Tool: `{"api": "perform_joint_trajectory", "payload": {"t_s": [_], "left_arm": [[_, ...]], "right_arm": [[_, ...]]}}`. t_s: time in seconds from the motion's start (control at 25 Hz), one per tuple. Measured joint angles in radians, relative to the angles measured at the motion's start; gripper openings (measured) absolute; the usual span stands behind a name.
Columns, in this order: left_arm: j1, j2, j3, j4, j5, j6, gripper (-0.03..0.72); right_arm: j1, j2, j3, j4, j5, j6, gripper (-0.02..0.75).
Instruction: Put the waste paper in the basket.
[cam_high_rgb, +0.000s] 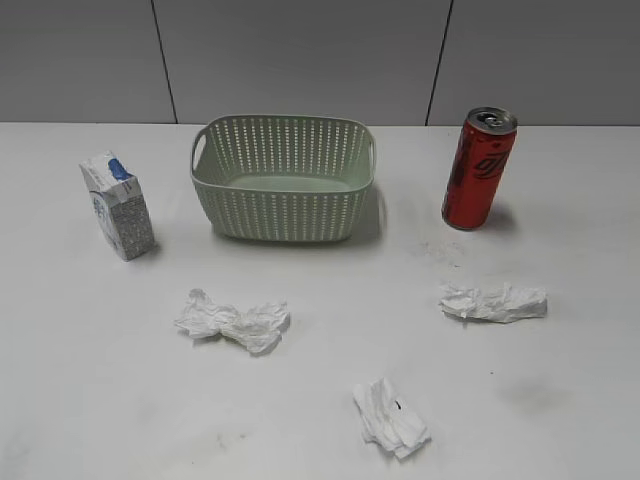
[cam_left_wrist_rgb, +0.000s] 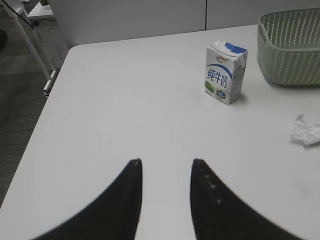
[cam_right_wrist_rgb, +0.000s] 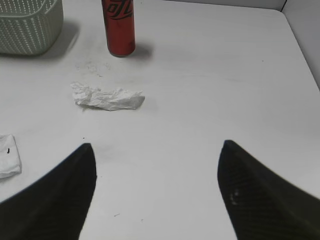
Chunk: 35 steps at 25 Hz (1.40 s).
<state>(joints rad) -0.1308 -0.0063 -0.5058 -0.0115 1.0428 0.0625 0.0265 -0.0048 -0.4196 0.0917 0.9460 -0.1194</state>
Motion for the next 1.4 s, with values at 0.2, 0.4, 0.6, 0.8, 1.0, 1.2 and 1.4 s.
{"api": "perform_joint_trajectory", "payload": {"t_s": [0.2,0.4,0.6,0.8,1.0,1.2,1.4], "left_arm": [[0.000,0.000,0.000,0.000,0.000,0.000,0.238],[0.000,0.000,0.000,0.000,0.000,0.000,0.238],[0.000,0.000,0.000,0.000,0.000,0.000,0.239],[0.000,0.000,0.000,0.000,0.000,0.000,0.239],[0.000,0.000,0.000,0.000,0.000,0.000,0.239],[0.000,0.000,0.000,0.000,0.000,0.000,0.238],[0.000,0.000,0.000,0.000,0.000,0.000,0.238]], "right_arm": [[0.000,0.000,0.000,0.000,0.000,0.000,0.571],[0.000,0.000,0.000,0.000,0.000,0.000,0.571],[0.000,0.018,0.000,0.000,0.000,0.000,0.571],[0.000,0.142,-0.014,0.000,-0.013,-0.003,0.571],[0.000,0.317,-0.031,0.000,-0.086,-0.009,0.571],[0.000,0.499,-0.044,0.012,-0.125,-0.016,0.571],[0.000,0.686,-0.089,0.064,-0.154,-0.053,0.571]]}}
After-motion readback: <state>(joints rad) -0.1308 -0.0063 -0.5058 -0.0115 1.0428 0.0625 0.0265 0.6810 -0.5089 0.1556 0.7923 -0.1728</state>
